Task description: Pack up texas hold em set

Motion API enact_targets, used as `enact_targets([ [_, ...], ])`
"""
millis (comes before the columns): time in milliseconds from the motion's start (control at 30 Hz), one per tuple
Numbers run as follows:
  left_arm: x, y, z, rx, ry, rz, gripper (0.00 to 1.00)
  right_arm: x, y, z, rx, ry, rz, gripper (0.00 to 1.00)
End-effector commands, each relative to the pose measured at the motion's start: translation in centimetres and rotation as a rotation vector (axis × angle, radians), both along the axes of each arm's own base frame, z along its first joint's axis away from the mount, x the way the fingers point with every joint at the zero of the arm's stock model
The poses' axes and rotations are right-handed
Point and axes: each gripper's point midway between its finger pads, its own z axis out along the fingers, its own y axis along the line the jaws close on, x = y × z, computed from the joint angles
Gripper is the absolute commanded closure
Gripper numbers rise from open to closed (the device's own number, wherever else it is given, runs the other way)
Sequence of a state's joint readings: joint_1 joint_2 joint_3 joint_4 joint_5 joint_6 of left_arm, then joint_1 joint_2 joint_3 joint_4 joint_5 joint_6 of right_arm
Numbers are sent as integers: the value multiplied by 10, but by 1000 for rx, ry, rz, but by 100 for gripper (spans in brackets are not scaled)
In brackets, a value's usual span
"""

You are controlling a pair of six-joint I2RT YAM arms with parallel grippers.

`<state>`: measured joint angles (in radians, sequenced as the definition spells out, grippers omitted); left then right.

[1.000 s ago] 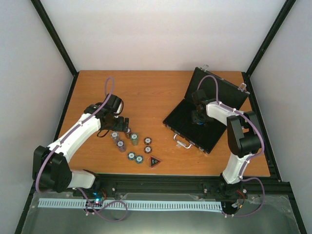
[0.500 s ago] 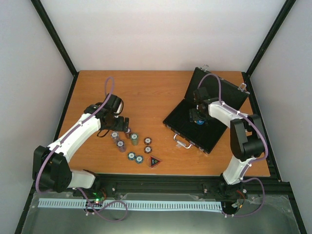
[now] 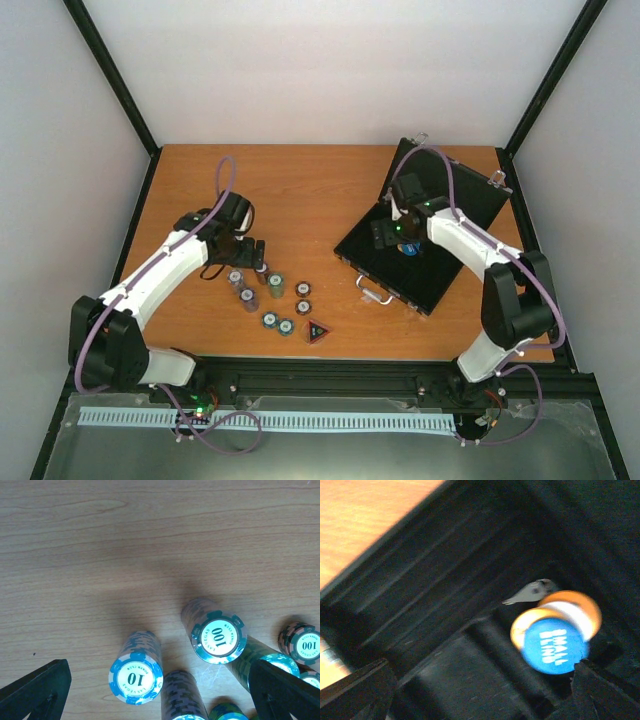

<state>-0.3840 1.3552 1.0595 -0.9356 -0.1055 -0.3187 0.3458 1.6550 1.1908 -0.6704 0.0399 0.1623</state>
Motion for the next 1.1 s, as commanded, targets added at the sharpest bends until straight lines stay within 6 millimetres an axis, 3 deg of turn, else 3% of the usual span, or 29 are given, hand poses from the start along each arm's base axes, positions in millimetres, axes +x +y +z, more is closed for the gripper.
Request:
enact_targets([
  [0, 13, -2, 24, -9, -71, 19, 0, -27, 43, 29, 60, -2, 120, 0],
  [333, 11, 1, 41, -17, -110, 32, 0, -128, 131, 29, 61, 105, 394, 0],
  [567, 4, 16, 67, 13, -147, 105, 0, -179, 175, 8, 70, 186, 514, 0],
  [767, -9, 22, 87, -14, -198, 127, 0, -205, 190, -17, 77, 258, 511, 2],
  [1067, -26, 23, 74, -38, -167, 115, 0, -219, 205, -34, 67, 304, 472, 5],
])
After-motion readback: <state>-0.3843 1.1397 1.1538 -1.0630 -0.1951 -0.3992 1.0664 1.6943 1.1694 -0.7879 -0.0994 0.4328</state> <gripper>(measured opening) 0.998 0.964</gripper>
